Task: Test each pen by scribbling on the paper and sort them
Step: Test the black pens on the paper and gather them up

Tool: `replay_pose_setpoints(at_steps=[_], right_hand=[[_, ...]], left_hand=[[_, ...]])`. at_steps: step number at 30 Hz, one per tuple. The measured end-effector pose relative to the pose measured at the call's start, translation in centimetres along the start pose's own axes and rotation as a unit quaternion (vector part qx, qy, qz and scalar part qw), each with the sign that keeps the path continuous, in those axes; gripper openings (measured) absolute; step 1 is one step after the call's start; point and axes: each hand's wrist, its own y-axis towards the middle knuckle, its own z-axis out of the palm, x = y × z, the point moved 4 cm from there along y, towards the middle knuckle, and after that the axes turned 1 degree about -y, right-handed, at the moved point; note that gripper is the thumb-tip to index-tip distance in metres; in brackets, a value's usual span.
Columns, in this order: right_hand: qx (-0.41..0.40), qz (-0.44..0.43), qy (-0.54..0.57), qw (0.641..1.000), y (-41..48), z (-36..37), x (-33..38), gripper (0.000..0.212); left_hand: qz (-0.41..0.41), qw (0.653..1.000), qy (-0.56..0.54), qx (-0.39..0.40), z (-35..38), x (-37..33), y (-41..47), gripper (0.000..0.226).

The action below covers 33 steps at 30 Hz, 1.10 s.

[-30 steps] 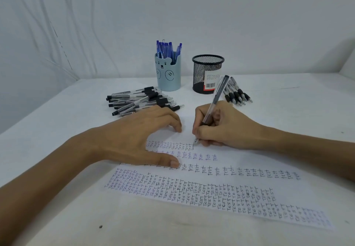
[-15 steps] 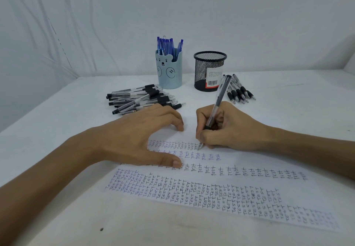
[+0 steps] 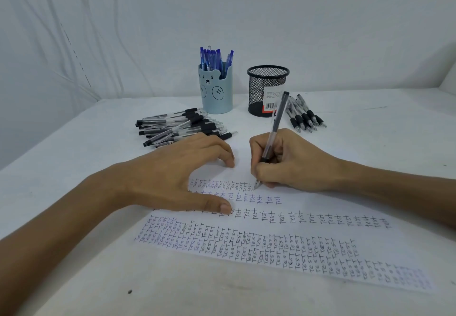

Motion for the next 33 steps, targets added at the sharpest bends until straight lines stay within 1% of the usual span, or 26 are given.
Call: replay_pose_setpoints(at_steps=[4, 8, 14, 24, 30, 31, 33], right_hand=[[0.000, 0.000, -0.008, 1.000, 0.0, -0.1, -0.1, 0.020], [-0.016, -0.003, -0.013, 1.000, 0.1, -0.2, -0.2, 0.019], [-0.017, -0.005, -0.021, 1.000, 0.1, -0.2, -0.2, 0.018], [-0.030, -0.008, -0.023, 0.999, 0.2, -0.4, -0.5, 0.011], [-0.025, -0.005, -0.027, 0.999, 0.3, -0.3, -0.7, 0.015], [-0.037, 0.001, -0.010, 0.999, 0.4, -0.5, -0.8, 0.017], [-0.079, 0.023, 0.071, 0.994, 0.7, -0.9, -1.1, 0.022]], left_hand=[[-0.001, 1.000, -0.003, -0.002, 0.0, 0.0, 0.0, 0.068], [-0.007, 1.000, -0.003, 0.004, 0.0, 0.1, -0.1, 0.069], [-0.010, 1.000, -0.008, 0.005, 0.0, 0.1, -0.1, 0.070], [0.000, 1.000, -0.006, -0.003, 0.0, 0.1, 0.1, 0.070], [0.004, 1.000, -0.003, -0.009, 0.0, 0.2, 0.1, 0.069], [0.004, 1.000, -0.003, -0.007, 0.0, 0.2, 0.0, 0.068], [0.006, 1.000, -0.005, -0.012, -0.1, 0.3, 0.0, 0.060]])
